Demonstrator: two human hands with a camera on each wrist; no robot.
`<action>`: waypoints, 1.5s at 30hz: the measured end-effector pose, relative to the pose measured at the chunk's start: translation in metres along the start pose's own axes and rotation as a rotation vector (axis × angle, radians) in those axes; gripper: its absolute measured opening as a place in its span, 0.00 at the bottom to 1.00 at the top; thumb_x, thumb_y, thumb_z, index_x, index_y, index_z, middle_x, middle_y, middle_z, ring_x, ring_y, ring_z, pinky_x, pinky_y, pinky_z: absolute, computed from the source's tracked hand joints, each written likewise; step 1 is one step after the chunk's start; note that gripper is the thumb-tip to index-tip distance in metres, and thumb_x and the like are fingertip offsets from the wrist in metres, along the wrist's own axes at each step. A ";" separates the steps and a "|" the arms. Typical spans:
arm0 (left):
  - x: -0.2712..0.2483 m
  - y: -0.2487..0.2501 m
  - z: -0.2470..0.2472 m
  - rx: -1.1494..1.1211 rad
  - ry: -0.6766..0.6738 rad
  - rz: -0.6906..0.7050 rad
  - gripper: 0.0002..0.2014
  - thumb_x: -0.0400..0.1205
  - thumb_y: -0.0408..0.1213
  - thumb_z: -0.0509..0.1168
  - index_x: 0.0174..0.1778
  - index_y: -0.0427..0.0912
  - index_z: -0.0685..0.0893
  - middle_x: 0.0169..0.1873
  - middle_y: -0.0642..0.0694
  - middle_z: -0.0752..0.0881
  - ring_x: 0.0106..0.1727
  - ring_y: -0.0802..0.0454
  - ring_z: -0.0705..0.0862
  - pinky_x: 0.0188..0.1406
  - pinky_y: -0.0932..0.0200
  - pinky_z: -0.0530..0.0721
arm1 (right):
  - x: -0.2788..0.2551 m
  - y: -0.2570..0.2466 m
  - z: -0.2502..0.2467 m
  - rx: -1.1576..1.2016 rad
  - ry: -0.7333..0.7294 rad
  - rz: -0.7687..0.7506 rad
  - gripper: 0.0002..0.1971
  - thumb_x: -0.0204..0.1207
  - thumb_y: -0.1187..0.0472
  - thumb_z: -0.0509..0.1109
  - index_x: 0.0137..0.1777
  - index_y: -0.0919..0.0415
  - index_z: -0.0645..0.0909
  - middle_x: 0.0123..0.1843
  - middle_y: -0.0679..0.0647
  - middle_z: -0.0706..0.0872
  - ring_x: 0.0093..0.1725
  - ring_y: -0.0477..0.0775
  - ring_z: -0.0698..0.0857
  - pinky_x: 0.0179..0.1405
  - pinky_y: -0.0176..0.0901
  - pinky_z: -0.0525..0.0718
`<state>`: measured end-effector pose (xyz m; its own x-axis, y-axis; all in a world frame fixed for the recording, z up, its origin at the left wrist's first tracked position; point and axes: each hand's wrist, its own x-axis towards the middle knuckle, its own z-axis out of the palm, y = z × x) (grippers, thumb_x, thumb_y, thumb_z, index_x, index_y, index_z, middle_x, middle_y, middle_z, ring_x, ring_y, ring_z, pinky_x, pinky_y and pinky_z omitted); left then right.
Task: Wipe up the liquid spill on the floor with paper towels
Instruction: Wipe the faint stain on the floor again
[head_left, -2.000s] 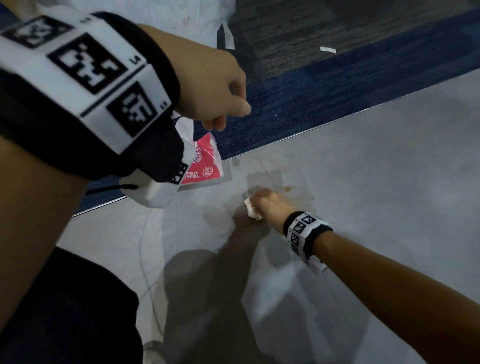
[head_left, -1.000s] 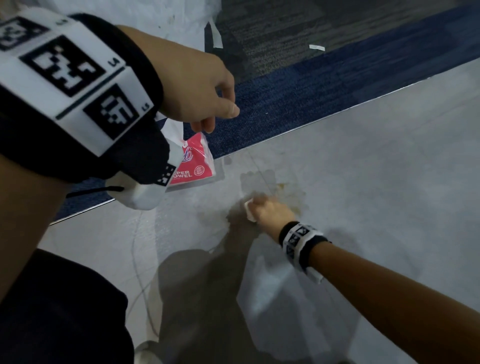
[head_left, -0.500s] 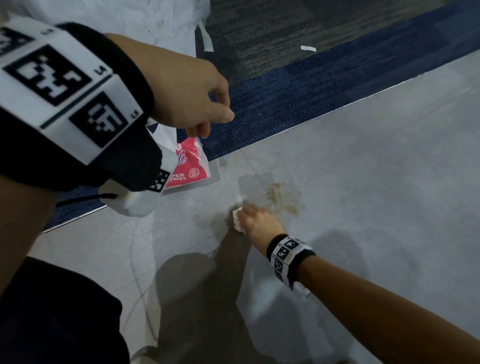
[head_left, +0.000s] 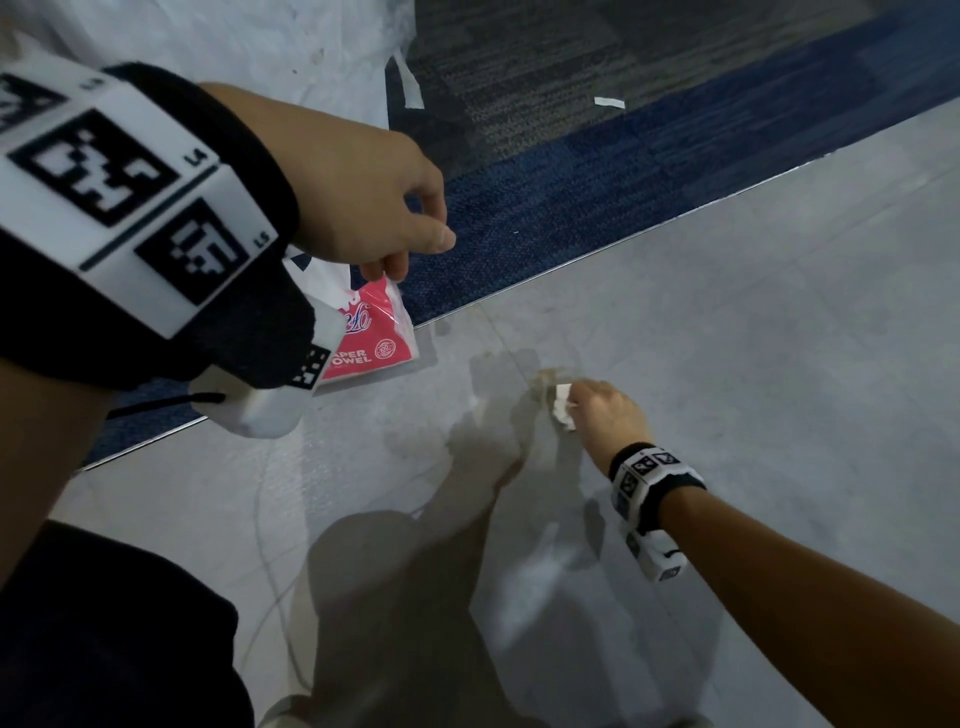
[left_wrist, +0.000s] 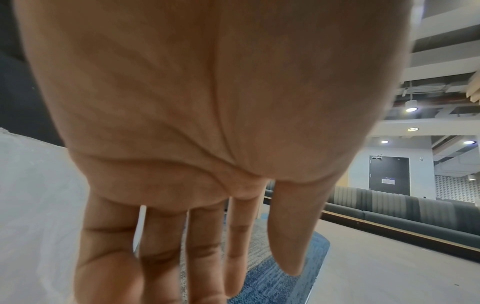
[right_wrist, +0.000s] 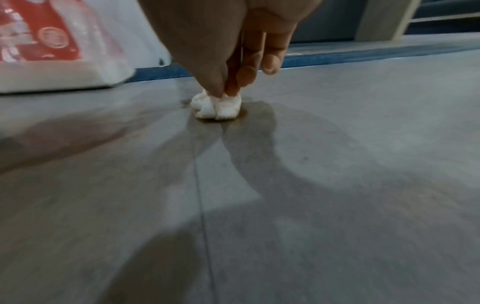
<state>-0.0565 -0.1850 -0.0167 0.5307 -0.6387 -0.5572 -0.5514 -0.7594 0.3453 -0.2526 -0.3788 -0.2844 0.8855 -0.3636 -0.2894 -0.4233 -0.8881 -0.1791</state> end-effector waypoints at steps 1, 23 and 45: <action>-0.001 -0.001 0.000 0.002 0.003 0.001 0.14 0.83 0.50 0.59 0.58 0.47 0.81 0.36 0.51 0.91 0.41 0.52 0.89 0.47 0.46 0.88 | 0.000 0.008 -0.001 0.042 0.031 0.043 0.05 0.79 0.64 0.64 0.50 0.64 0.79 0.51 0.64 0.84 0.50 0.67 0.83 0.43 0.52 0.78; -0.002 -0.003 -0.001 0.020 -0.017 -0.019 0.14 0.83 0.49 0.59 0.60 0.46 0.81 0.36 0.50 0.91 0.38 0.52 0.89 0.50 0.39 0.88 | 0.027 -0.019 0.012 0.367 0.048 0.203 0.04 0.78 0.58 0.66 0.47 0.57 0.80 0.49 0.61 0.86 0.50 0.66 0.84 0.43 0.49 0.79; 0.004 0.006 0.000 0.035 -0.003 -0.011 0.14 0.84 0.50 0.59 0.57 0.46 0.81 0.36 0.51 0.91 0.40 0.52 0.90 0.55 0.43 0.86 | 0.029 -0.004 -0.004 0.085 0.066 0.182 0.15 0.74 0.50 0.73 0.58 0.55 0.86 0.53 0.59 0.86 0.55 0.64 0.81 0.50 0.54 0.77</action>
<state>-0.0579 -0.1918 -0.0171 0.5354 -0.6297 -0.5628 -0.5678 -0.7617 0.3120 -0.2242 -0.3868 -0.2884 0.8022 -0.5362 -0.2626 -0.5898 -0.7801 -0.2089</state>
